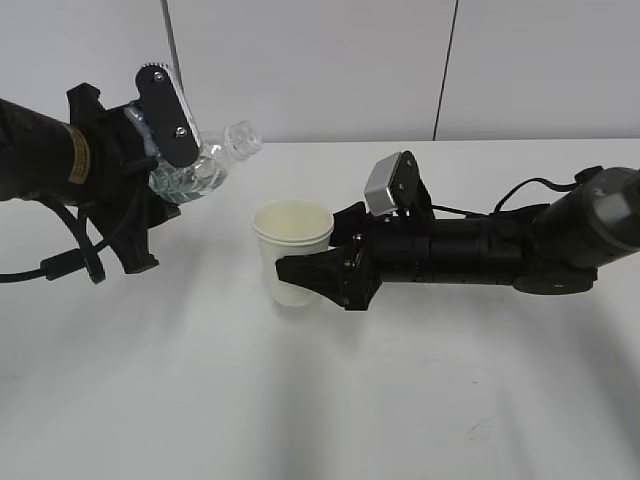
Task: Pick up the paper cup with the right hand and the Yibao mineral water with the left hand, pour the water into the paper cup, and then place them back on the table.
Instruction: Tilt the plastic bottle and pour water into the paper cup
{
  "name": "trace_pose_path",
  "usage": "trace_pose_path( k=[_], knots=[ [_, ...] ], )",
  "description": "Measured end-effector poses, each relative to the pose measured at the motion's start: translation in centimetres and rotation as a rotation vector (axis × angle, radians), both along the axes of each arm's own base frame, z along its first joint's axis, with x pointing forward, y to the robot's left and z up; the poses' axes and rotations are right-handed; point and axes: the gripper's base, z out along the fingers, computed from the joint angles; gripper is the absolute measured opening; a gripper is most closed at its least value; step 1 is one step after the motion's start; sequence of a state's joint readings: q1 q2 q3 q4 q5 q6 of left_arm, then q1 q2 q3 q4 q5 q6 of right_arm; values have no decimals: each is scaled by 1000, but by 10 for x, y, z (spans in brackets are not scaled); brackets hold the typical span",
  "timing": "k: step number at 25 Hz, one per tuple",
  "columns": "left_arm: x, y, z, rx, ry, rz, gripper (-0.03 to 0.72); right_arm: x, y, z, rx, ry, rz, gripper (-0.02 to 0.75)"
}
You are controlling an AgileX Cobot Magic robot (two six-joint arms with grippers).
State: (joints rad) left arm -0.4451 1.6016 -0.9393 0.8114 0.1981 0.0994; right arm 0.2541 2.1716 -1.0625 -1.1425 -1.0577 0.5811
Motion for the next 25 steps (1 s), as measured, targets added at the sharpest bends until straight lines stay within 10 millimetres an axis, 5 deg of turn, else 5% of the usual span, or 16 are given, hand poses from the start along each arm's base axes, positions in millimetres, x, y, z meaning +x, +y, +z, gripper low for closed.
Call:
trace_pose_path(
  k=[25],
  knots=[
    [3, 5, 3, 146, -41, -40, 362, 1, 1, 2, -12, 2, 24, 552]
  ],
)
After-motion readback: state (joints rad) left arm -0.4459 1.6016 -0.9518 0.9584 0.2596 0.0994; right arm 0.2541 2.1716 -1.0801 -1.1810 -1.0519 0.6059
